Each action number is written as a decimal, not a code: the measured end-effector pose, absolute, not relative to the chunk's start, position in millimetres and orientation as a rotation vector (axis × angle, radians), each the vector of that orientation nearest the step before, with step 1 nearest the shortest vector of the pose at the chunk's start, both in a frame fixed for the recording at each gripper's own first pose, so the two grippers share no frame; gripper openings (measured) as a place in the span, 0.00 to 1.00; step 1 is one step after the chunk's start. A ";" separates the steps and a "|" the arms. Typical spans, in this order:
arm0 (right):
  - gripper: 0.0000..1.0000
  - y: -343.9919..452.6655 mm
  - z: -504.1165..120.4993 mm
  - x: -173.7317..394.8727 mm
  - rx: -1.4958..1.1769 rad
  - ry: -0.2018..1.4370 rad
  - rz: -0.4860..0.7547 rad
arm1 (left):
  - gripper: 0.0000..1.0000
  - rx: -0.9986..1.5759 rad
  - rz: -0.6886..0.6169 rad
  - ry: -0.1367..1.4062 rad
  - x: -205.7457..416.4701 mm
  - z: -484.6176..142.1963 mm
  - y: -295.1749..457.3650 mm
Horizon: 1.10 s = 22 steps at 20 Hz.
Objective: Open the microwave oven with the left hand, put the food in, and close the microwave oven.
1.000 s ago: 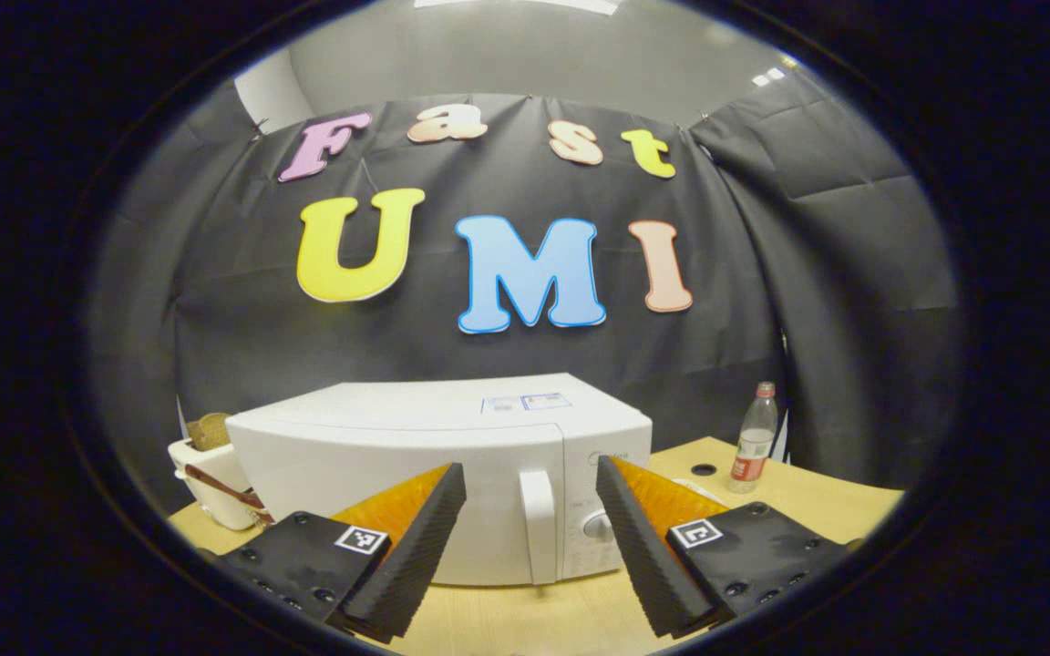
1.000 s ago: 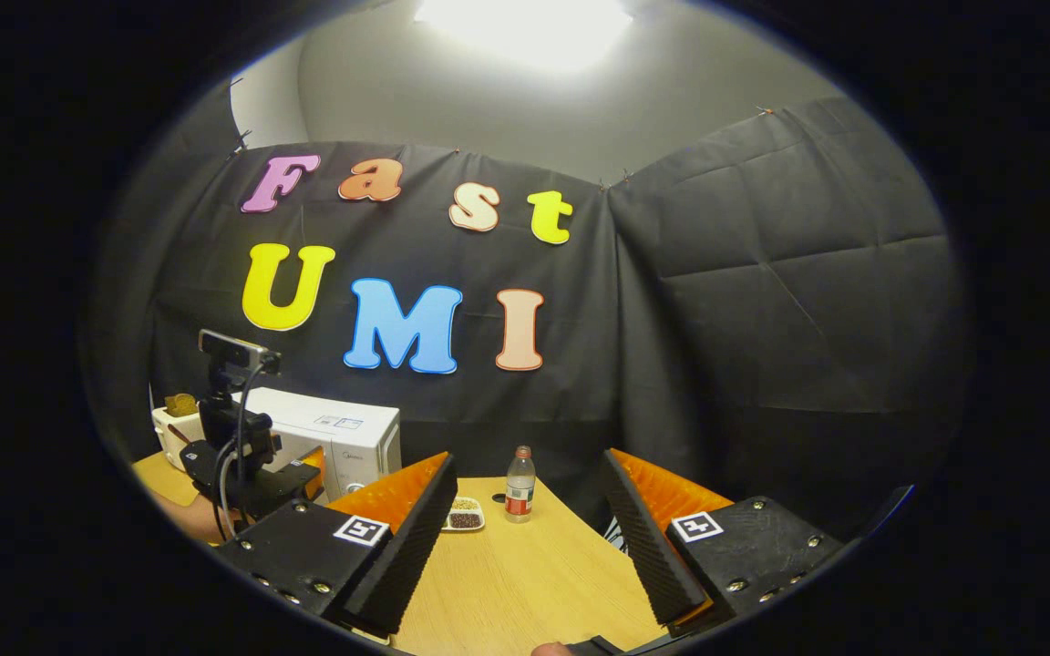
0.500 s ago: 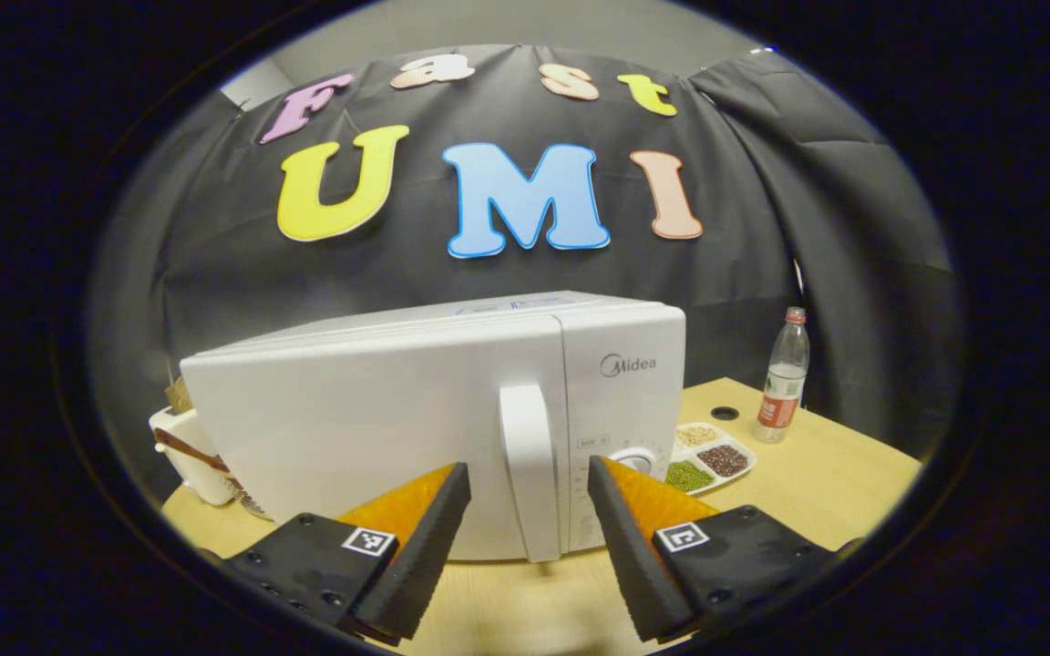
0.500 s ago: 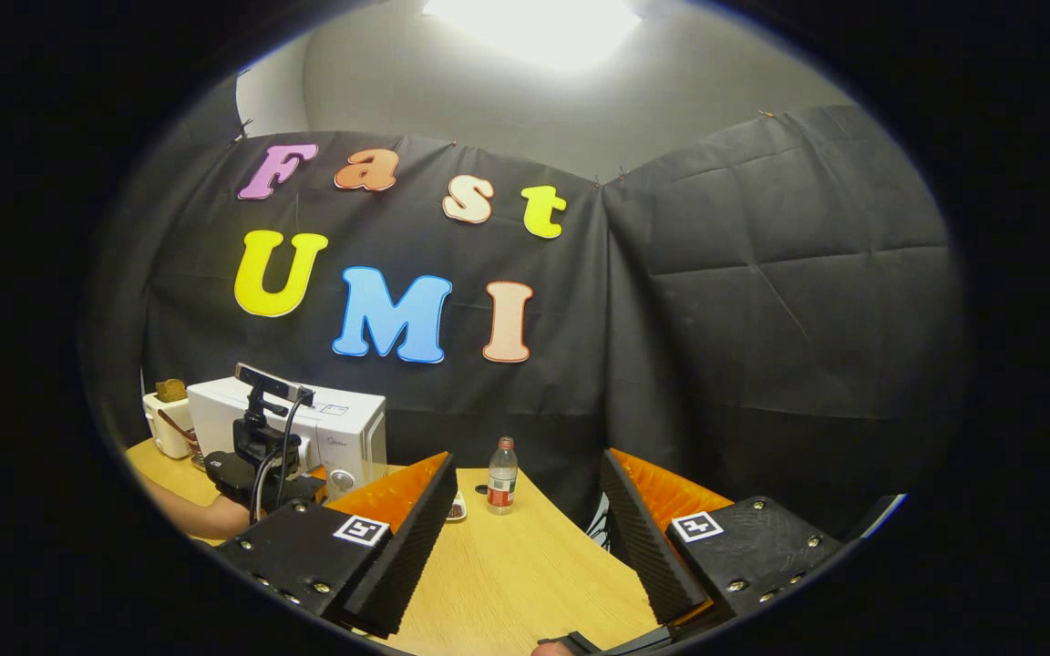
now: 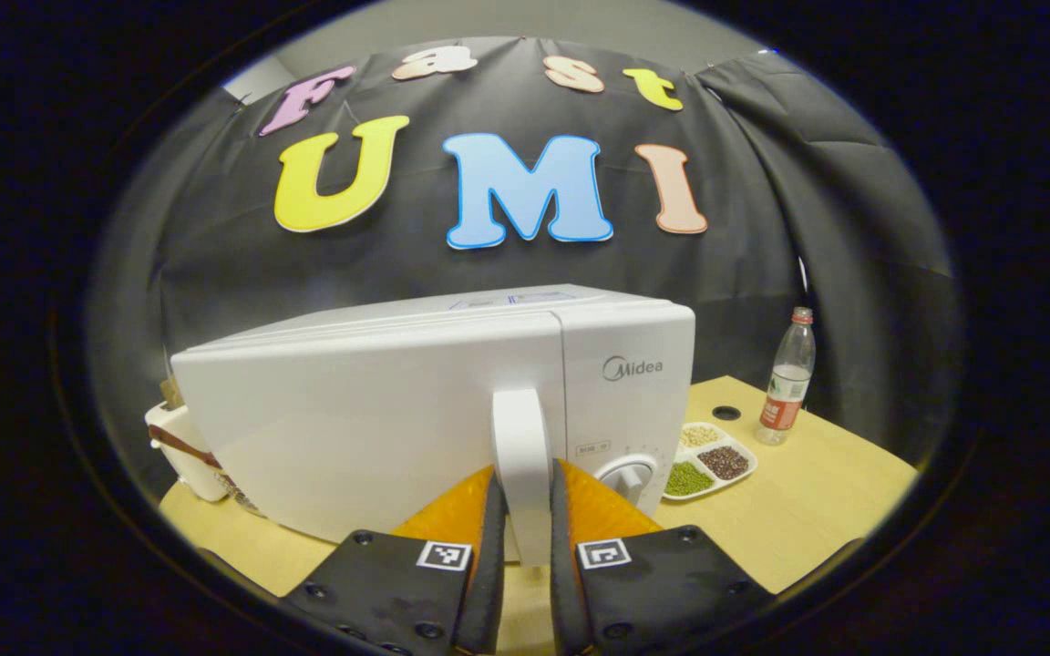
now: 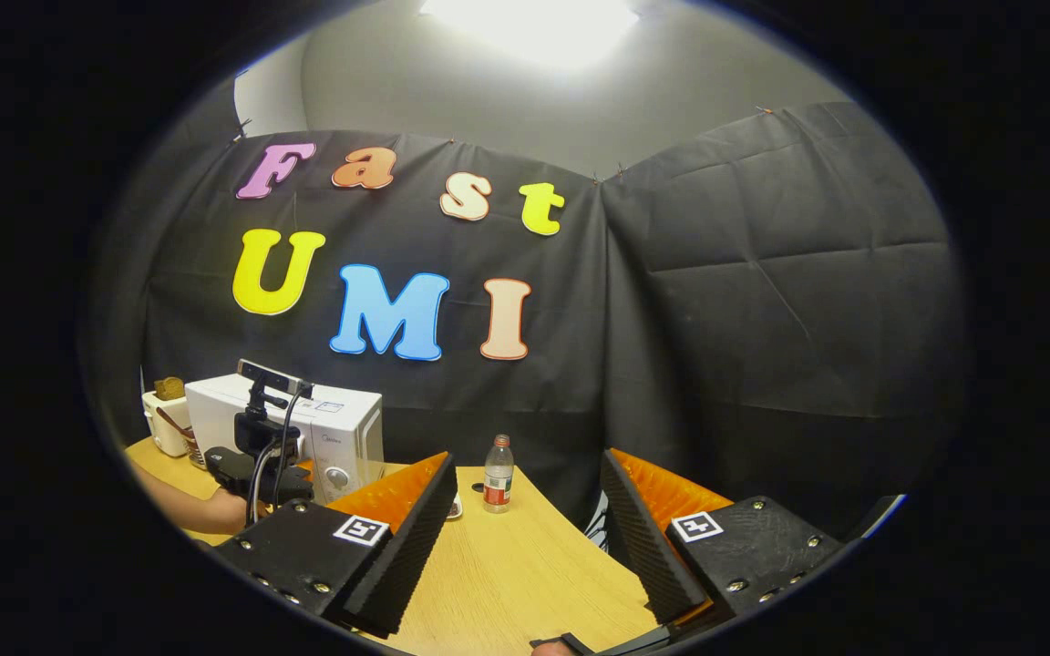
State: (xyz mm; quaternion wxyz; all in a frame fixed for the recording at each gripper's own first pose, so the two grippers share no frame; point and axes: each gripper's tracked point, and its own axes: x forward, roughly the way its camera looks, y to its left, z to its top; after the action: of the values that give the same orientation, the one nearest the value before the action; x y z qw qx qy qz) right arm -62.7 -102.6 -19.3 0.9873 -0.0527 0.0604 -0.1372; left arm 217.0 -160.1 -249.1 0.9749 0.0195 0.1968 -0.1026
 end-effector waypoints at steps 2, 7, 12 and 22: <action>0.97 -101.2 -20.6 -60.1 -0.095 0.122 -0.258 | 0.20 0.053 -0.201 0.417 215.7 -248.4 -159.2; 0.96 -98.2 -18.9 -48.6 -0.091 0.102 -0.213 | 0.10 0.014 -0.172 0.463 216.4 -251.3 -158.3; 0.96 -99.3 -14.5 -39.6 -0.097 0.083 -0.188 | 0.08 -0.008 -0.164 0.474 215.7 -250.5 -157.9; 0.96 -93.5 -19.0 -20.9 -0.087 0.087 -0.147 | 0.07 -0.015 -0.154 0.456 183.7 -240.8 -145.9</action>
State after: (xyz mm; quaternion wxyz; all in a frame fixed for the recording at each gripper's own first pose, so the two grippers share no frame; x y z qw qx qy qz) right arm -20.9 -93.5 -19.0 0.9954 -0.0433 0.0434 -0.0736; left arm 183.7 -145.9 -240.8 0.9711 -0.0073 0.2259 -0.0763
